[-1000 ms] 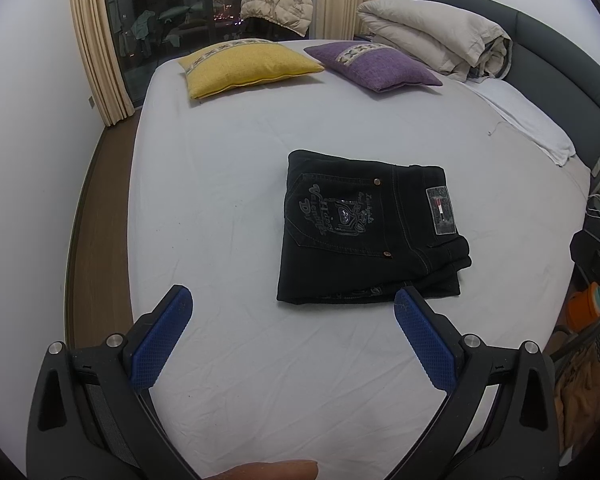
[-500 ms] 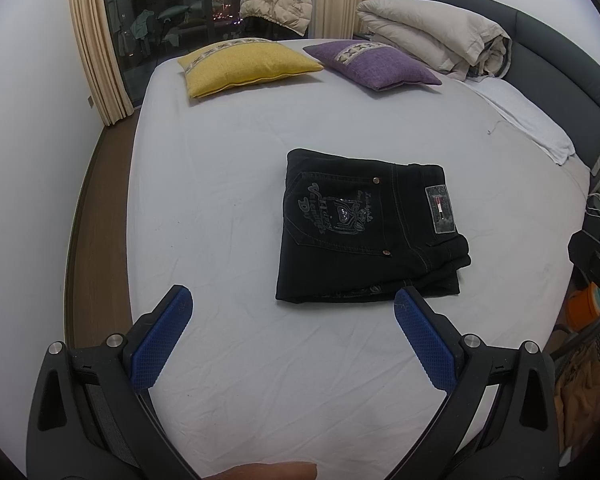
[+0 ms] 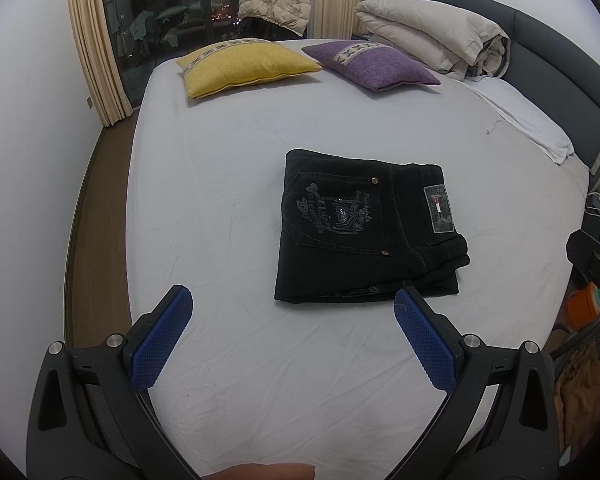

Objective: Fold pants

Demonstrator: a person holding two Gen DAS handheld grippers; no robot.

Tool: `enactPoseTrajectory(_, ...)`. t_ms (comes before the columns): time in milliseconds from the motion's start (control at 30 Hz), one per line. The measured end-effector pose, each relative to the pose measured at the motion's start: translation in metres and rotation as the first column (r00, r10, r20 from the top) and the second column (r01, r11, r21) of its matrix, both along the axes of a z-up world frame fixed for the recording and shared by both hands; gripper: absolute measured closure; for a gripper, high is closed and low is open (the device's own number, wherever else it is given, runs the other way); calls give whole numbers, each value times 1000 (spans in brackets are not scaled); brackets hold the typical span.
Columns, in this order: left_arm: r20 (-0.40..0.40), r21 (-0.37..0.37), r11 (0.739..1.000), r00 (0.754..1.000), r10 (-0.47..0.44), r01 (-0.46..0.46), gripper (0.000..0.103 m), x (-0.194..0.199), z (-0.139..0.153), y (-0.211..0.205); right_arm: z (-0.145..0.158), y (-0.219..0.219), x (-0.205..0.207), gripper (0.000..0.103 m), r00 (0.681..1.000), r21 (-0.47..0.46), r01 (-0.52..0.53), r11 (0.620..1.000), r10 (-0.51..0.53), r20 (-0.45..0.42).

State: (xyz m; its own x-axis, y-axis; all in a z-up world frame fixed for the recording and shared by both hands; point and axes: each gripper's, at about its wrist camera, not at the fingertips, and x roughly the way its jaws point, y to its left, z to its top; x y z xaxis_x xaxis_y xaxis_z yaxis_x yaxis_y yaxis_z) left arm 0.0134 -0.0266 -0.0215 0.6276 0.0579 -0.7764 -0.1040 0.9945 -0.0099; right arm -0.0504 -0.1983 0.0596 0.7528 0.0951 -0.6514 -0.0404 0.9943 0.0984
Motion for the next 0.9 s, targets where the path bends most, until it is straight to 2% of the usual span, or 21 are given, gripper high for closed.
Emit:
enactPoseTrajectory(700,-4,-6,1000,1000,-7,7,0,3,1,6,1,-1,-2,0,1000,-1,-2,1000,2,-4)
enactPoseTrajectory(900,20,4,1000,1000,-15,15,0,2,3,6,-6,-1,-8,0,1000,-1,-5,1000,5,-12)
